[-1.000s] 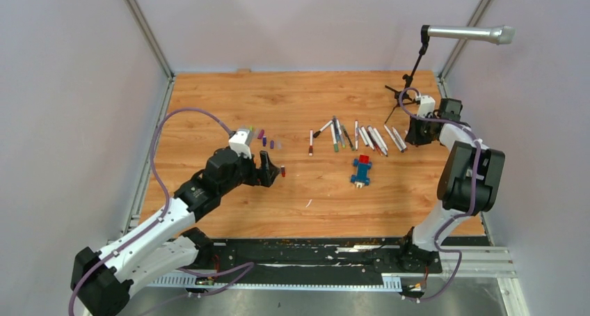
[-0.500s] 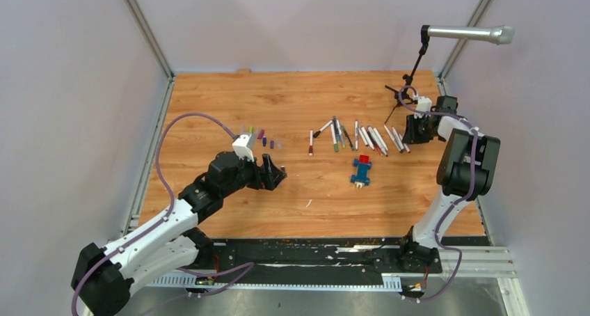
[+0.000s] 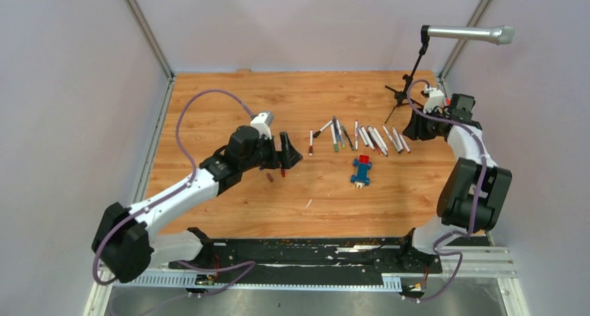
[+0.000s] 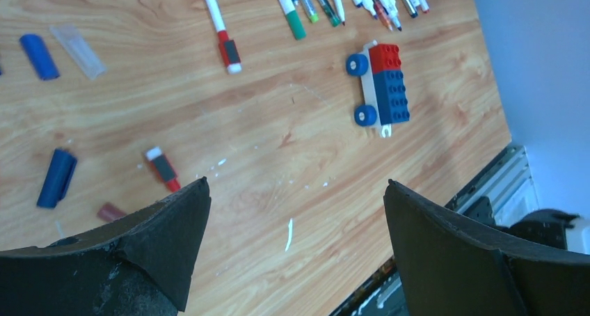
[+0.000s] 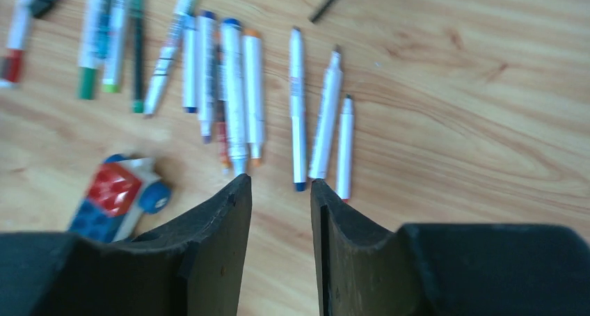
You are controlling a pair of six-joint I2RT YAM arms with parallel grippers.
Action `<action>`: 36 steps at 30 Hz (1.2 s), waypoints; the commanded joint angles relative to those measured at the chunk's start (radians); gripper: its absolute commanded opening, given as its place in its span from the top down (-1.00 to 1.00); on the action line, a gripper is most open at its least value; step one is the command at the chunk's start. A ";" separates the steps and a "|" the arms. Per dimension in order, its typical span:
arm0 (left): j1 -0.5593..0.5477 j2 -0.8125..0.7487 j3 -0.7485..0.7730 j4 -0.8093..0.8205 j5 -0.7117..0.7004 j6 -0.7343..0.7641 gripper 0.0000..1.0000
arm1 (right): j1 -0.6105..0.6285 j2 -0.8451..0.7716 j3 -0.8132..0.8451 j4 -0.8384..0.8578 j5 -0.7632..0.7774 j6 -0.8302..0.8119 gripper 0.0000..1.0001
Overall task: Open the pen caps
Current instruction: Place the pen at the center of the board, then pick up the pen from the center of the board.
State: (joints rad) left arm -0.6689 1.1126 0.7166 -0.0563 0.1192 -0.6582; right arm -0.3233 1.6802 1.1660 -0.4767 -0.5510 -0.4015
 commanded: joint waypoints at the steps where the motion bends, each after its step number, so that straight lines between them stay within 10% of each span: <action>1: 0.002 0.172 0.138 -0.068 -0.009 -0.033 -0.99 | -0.004 -0.212 -0.062 -0.039 -0.231 0.004 0.23; 11: -0.039 0.605 0.566 -0.394 -0.195 -0.025 -0.84 | -0.004 -0.510 -0.315 0.079 -0.480 0.027 -0.08; 20: -0.073 0.935 0.934 -0.655 -0.359 0.005 -0.46 | -0.004 -0.471 -0.281 0.013 -0.508 -0.014 -0.08; 36: -0.086 1.139 1.151 -0.698 -0.308 0.047 -0.07 | -0.004 -0.468 -0.284 0.010 -0.509 -0.019 -0.08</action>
State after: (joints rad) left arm -0.7475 2.2333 1.8156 -0.7414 -0.2104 -0.6334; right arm -0.3267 1.2102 0.8516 -0.4751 -1.0237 -0.3946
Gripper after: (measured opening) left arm 0.544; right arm 0.539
